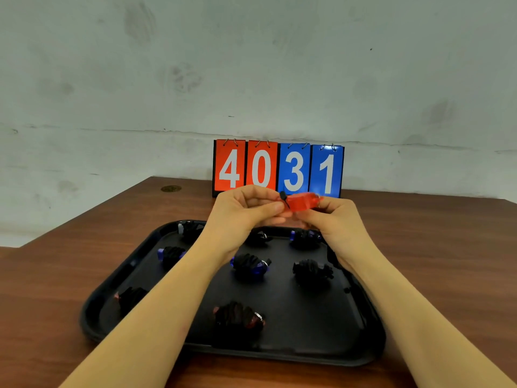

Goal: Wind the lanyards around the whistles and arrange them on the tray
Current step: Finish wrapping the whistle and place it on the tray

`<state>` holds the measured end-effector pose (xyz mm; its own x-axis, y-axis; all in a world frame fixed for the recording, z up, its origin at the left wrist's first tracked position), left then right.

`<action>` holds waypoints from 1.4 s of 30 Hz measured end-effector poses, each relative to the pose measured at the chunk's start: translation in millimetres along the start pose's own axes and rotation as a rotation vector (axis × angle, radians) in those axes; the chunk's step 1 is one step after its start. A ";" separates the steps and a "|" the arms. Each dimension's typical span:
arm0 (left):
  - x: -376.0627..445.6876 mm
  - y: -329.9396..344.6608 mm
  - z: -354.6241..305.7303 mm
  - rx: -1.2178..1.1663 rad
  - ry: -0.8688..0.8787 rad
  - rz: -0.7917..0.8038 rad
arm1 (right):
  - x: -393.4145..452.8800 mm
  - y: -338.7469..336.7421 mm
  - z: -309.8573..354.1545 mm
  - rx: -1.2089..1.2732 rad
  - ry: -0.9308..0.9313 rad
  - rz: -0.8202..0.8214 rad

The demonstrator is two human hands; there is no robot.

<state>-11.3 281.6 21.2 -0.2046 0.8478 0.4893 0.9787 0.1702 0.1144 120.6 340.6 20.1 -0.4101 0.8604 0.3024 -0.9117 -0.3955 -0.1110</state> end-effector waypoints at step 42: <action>2.1 8.8 -1.0 0.714 0.212 0.158 | -11.1 -8.4 15.1 -0.276 -0.230 -0.218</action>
<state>-3.1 284.4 24.1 0.0110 0.7864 0.6176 0.7533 0.3997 -0.5224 133.1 329.5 32.0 -0.2195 0.8082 0.5465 -0.9617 -0.0848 -0.2609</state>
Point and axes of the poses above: each hand's wrist, its own x-axis towards the middle knuckle, its own y-axis out of the palm, z = x × y, the point moved 8 cm from there along x, towards the middle knuckle, and after that the axes turned 8 degrees about y, right-handed, at the moved point
